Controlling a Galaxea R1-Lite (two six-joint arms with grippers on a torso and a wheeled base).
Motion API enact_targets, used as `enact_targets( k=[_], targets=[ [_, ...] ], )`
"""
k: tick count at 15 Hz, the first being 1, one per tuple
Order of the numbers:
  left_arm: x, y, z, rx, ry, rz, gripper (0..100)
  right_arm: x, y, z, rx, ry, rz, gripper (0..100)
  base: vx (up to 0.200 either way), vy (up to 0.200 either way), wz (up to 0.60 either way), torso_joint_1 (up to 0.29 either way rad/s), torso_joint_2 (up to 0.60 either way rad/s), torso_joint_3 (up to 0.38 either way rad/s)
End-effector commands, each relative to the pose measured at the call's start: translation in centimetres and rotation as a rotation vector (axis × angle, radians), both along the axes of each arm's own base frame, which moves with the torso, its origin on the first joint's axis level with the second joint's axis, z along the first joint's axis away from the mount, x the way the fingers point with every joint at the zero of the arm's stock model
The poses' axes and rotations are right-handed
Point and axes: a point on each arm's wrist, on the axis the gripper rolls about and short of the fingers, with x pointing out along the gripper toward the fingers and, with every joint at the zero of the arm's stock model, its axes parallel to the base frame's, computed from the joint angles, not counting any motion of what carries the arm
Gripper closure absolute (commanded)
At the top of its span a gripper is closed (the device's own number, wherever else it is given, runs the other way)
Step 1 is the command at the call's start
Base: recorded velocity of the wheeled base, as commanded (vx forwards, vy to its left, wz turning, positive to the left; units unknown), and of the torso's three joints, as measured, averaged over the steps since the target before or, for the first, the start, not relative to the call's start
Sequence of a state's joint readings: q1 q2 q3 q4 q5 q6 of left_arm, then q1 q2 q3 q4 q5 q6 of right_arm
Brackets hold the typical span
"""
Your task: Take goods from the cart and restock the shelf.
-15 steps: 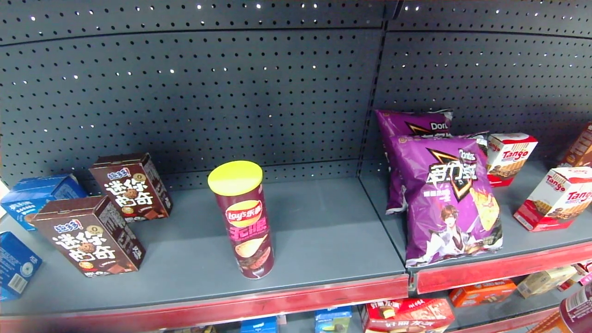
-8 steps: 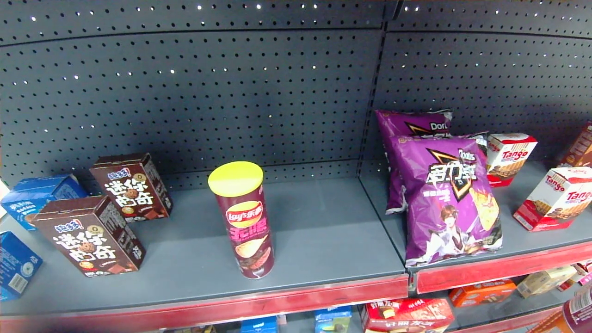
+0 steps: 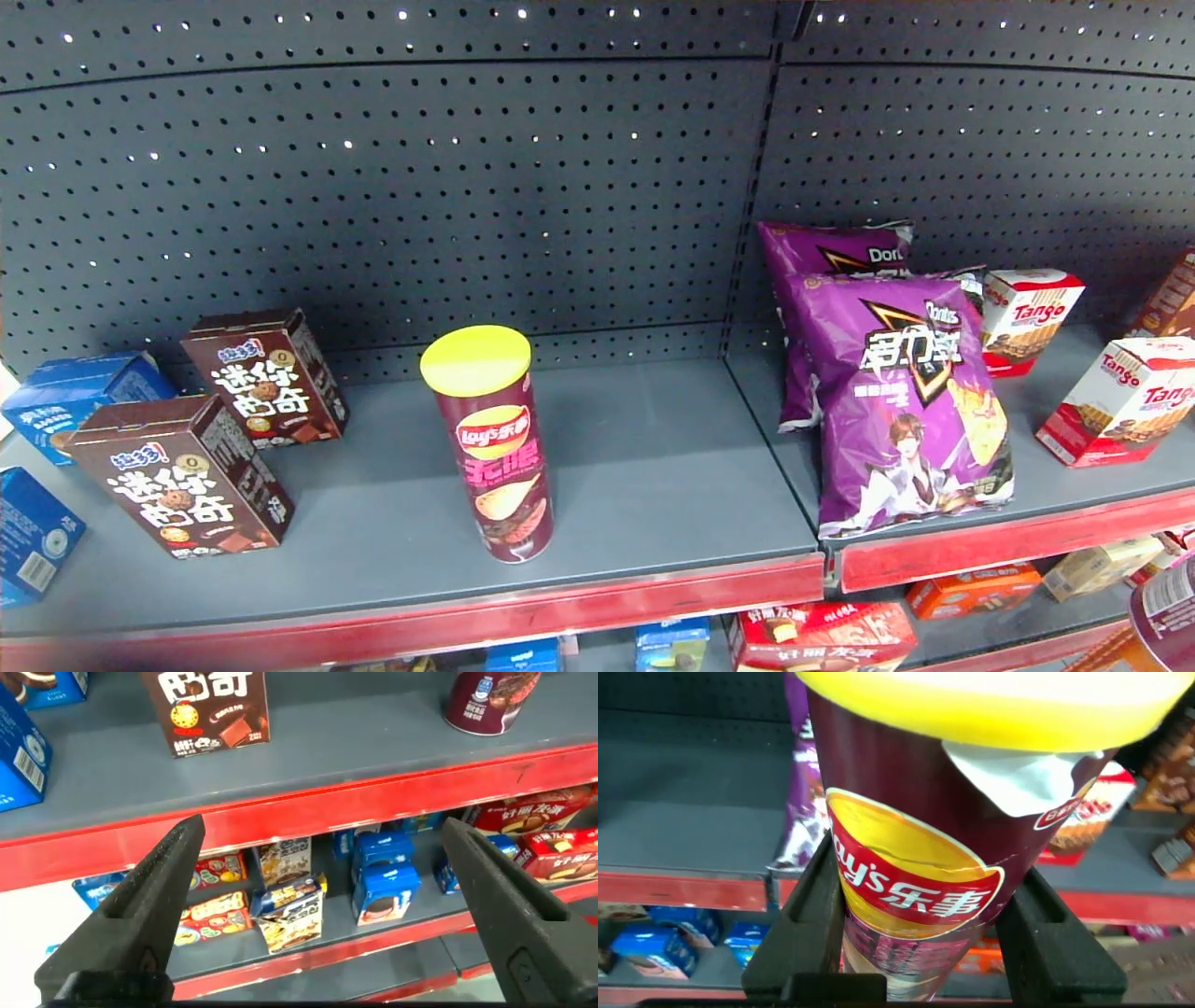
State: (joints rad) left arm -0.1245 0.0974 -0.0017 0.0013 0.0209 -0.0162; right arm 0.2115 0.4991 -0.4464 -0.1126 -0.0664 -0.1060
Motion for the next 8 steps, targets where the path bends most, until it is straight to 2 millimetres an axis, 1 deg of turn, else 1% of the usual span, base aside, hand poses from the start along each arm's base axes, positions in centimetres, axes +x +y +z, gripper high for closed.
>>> enact_targets(
  k=[1, 4, 6, 8],
  targets=[
    [0.0, 0.0, 0.0, 0.0, 0.006, 0.001, 0, 0.9, 0.3, 0.8, -0.012, 0.016, 0.057, 100, 0.0, 0.0, 0.0, 0.0, 0.0, 0.0],
    [0.0, 0.0, 0.0, 0.0, 0.006, 0.001, 0, 1.8, 0.9, 1.8, -0.03, 0.026, 0.173, 100, 0.0, 0.0, 0.0, 0.0, 0.0, 0.0],
    [0.0, 0.0, 0.0, 0.0, 0.006, 0.001, 0, 3.4, 1.7, 2.3, -0.029, 0.056, 0.246, 100, 0.0, 0.0, 0.0, 0.0, 0.0, 0.0],
    [0.0, 0.0, 0.0, 0.0, 0.006, 0.001, 0, 6.0, 3.2, 3.2, -0.029, 0.055, 0.306, 100, 0.0, 0.0, 0.0, 0.0, 0.0, 0.0]
  ],
)
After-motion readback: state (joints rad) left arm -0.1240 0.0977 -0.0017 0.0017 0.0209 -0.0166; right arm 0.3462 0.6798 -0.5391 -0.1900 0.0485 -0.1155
